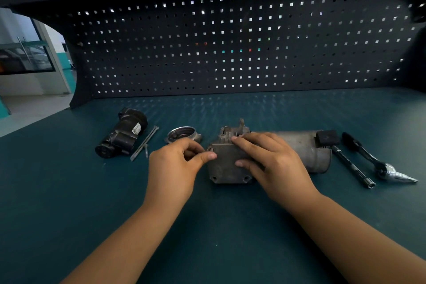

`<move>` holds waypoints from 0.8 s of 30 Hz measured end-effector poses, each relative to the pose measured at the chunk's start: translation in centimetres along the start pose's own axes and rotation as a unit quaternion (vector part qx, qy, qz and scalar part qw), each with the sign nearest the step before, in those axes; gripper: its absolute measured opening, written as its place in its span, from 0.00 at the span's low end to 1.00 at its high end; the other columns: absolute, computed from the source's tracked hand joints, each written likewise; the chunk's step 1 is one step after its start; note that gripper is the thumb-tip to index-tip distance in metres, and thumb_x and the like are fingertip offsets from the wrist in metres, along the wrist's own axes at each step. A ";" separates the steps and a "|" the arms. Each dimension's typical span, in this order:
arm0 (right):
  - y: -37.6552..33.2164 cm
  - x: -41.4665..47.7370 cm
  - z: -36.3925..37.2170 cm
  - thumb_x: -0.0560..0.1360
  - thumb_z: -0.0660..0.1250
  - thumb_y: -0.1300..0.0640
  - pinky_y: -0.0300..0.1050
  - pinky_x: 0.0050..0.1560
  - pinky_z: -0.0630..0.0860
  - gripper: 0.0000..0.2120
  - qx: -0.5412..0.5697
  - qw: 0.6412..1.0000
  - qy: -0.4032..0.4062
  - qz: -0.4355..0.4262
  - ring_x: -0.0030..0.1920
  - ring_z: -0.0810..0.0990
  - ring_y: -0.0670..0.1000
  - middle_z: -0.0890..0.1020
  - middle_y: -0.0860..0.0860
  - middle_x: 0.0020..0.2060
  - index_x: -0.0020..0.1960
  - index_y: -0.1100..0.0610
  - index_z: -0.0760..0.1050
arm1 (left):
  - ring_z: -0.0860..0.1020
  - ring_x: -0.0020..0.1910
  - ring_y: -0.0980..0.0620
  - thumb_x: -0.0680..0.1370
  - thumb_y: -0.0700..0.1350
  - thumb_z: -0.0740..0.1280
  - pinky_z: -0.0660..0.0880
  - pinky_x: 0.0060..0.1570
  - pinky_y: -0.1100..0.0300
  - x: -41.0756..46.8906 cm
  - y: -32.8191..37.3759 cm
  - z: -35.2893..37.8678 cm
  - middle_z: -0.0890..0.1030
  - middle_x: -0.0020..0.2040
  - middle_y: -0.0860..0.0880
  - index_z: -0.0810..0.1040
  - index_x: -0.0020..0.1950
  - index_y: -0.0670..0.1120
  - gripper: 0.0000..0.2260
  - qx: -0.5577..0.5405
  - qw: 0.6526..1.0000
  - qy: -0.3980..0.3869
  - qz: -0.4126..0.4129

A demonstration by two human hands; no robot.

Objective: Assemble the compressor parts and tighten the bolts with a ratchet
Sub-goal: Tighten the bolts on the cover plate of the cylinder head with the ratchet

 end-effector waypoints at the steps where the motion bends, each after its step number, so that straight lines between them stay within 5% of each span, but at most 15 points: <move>1: 0.0 0.0 0.0 0.70 0.69 0.58 0.50 0.47 0.78 0.17 0.000 1.000 0.001 0.000 0.47 0.81 0.58 0.82 0.55 0.49 0.58 0.61 0.79 | 0.76 0.34 0.68 0.67 0.47 0.75 0.69 0.32 0.77 0.0 -0.1 0.0 0.78 0.29 0.59 0.78 0.32 0.53 0.07 0.005 1.000 -0.004 -0.005; 9: 0.1 0.0 0.0 0.71 0.69 0.58 0.49 0.48 0.78 0.17 -0.001 1.000 0.003 0.003 0.47 0.80 0.58 0.82 0.55 0.49 0.58 0.61 0.79 | 0.75 0.25 0.61 0.75 0.48 0.68 0.68 0.25 0.71 -0.7 -2.5 2.4 0.82 0.29 0.52 0.81 0.35 0.47 0.10 -0.105 0.977 -0.104 -0.152; 17: 0.1 -0.1 0.0 0.71 0.69 0.57 0.48 0.49 0.77 0.16 0.003 1.000 0.009 0.004 0.47 0.80 0.57 0.82 0.54 0.49 0.58 0.61 0.79 | 0.75 0.22 0.60 0.73 0.44 0.68 0.60 0.16 0.73 -2.9 -4.5 5.3 0.83 0.32 0.45 0.79 0.39 0.40 0.08 -0.365 0.835 -0.159 -0.379; 24: 0.2 -0.2 0.2 0.71 0.69 0.57 0.49 0.48 0.78 0.17 0.003 1.000 0.009 0.005 0.47 0.80 0.57 0.82 0.54 0.49 0.58 0.60 0.79 | 0.76 0.23 0.59 0.67 0.43 0.69 0.60 0.15 0.73 -3.6 -4.5 6.1 0.84 0.35 0.43 0.78 0.38 0.41 0.06 -0.419 0.785 -0.171 -0.424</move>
Point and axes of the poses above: each hand's wrist, its own x-axis towards the middle knuckle, its own z-axis out of the palm, y = z × x, the point moved 10 cm from there along x, towards the middle knuckle
